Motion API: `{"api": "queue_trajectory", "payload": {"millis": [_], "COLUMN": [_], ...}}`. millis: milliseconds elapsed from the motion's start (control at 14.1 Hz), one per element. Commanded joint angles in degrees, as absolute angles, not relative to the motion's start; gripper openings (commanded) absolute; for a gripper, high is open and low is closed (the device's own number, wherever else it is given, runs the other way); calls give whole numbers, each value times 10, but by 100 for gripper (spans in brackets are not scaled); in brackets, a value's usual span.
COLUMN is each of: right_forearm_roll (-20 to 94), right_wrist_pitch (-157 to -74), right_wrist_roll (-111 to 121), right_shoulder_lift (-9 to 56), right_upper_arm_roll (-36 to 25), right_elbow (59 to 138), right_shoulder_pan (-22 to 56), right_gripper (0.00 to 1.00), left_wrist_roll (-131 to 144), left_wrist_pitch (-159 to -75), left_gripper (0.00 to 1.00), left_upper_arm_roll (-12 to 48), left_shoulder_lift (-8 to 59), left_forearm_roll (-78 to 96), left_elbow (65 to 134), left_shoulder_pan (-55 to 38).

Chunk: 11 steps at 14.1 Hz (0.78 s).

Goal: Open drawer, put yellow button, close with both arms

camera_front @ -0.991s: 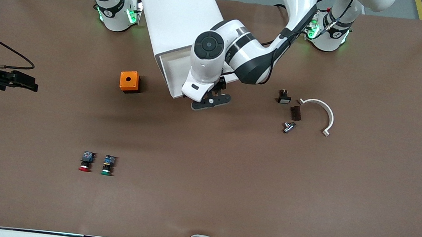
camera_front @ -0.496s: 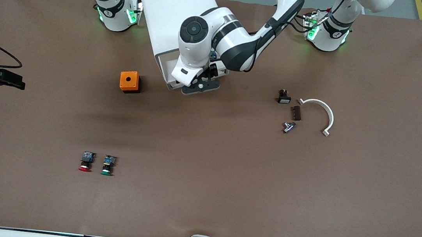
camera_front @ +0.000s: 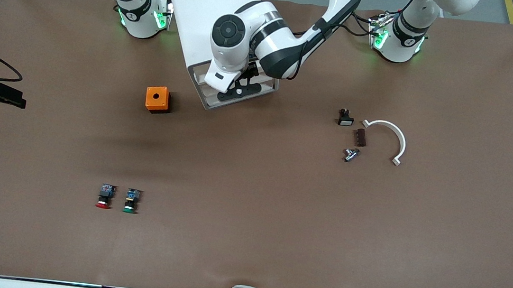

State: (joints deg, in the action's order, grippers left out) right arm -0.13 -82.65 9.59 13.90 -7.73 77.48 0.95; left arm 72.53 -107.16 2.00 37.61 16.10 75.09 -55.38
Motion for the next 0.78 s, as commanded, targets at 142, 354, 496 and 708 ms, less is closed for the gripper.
{"api": "queue_trajectory", "payload": {"millis": [142,354,496,708], "right_forearm_roll": [11,6,5,4], "right_wrist_pitch": [-806,-809,-837,-894], "right_wrist_roll": [102,104,104,104], "right_shoulder_lift": [87,55,20,-38], "right_upper_arm_roll": [-65,-64,-63,-62], "right_elbow": [795,828,870,949], "right_shoulder_pan": [-13,-17,-14,-13], "right_gripper": [100,100,100,100], "left_wrist_roll": [737,740,738,731], "left_wrist_pitch": [-1069,-1069,-1069,-1070], "left_gripper": [99,99,99,99], "left_upper_arm_roll": [25,25,25,22], "left_shoulder_lift": [363,362,362,352], "left_forearm_roll": [243,267,271,266], "left_elbow": [786,794,795,792], "left_shoulder_pan": [-555,-555,-554,-532]}}
